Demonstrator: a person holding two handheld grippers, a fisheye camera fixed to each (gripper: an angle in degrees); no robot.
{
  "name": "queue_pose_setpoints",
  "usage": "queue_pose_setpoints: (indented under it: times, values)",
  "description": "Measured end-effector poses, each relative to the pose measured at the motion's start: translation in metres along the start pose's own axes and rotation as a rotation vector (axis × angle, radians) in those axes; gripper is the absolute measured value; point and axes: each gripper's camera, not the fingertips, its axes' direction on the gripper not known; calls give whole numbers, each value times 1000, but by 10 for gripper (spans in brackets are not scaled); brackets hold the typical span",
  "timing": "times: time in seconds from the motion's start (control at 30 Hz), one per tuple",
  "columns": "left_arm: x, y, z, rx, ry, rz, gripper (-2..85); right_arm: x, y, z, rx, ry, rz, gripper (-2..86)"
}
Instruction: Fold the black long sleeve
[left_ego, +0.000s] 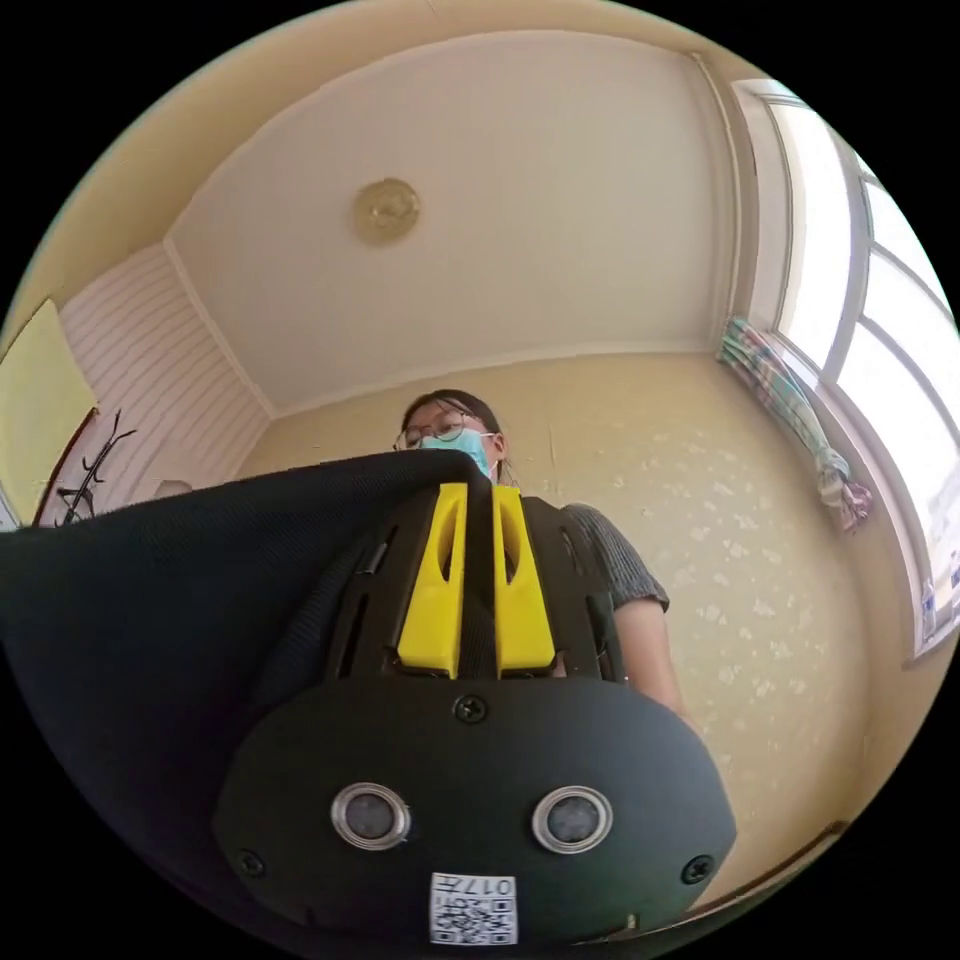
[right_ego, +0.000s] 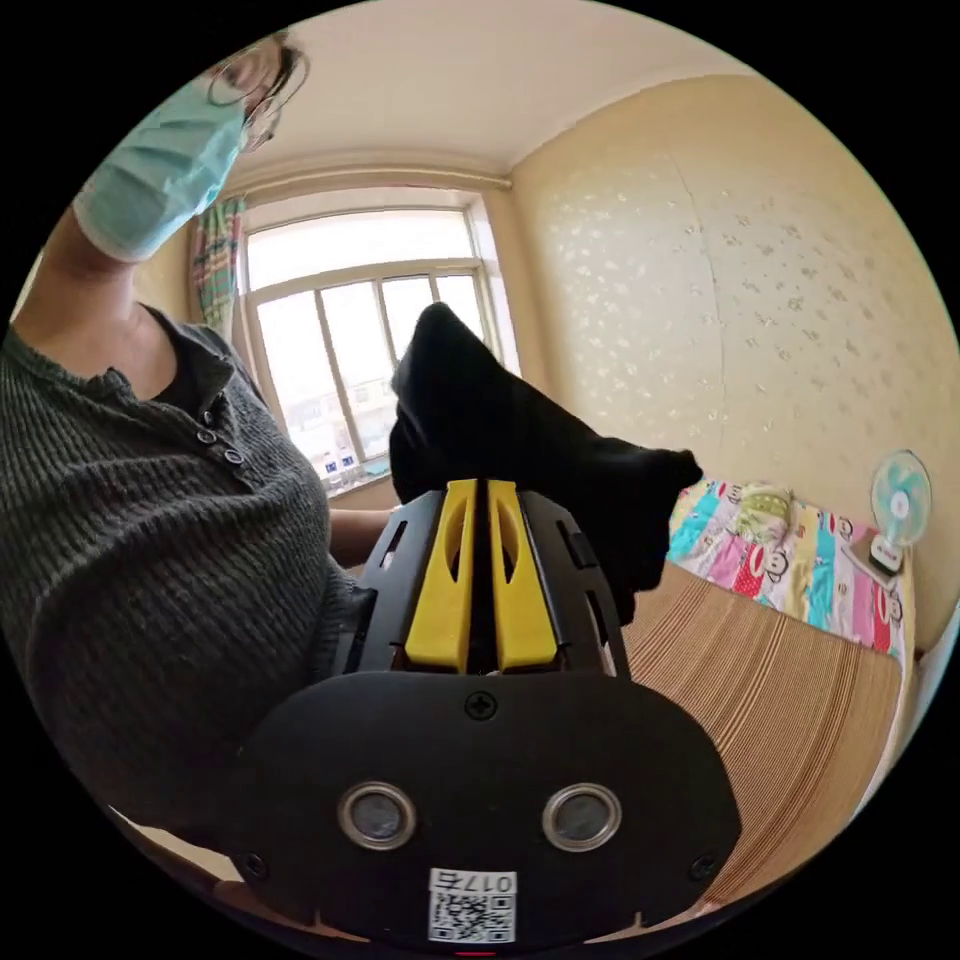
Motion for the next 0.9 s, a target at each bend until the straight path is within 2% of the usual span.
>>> queue_pose_setpoints:
  times: [0.1,0.17,0.27,0.3,0.4,0.47,0.57,0.6,0.67,0.73,0.8,0.83,0.9]
  values:
    - [-19,-2,22,-28,89,14,49,39,27,9,-36,58,134,144]
    - [-37,3,32,-3,142,4,49,51,36,24,-82,81,157,173]
    - [-68,15,48,25,216,-16,49,45,38,55,-149,155,51,195]
    - [-79,20,56,10,240,-28,50,39,34,68,-185,235,-9,200]
    - [-103,35,78,-15,231,-58,50,39,18,81,-223,373,-71,200]
    - [-118,46,86,-9,223,-92,50,46,8,76,-161,307,-75,180]
    - [-141,64,100,-21,186,-146,49,50,1,64,-29,80,-167,82]
    - [-144,68,107,-64,135,-139,50,53,0,58,39,40,-182,49]
    - [-147,71,119,-148,-2,-161,51,71,-2,47,134,63,-80,40]
    - [-150,72,123,-206,-229,-227,53,105,-2,26,221,130,133,37]
    - [-158,77,121,-231,-550,-338,61,118,1,10,314,146,207,35]
    - [-162,79,121,-232,-621,-379,63,121,-1,2,364,167,239,34]
    - [-183,91,121,-260,-894,-571,64,117,-12,0,379,220,242,33]
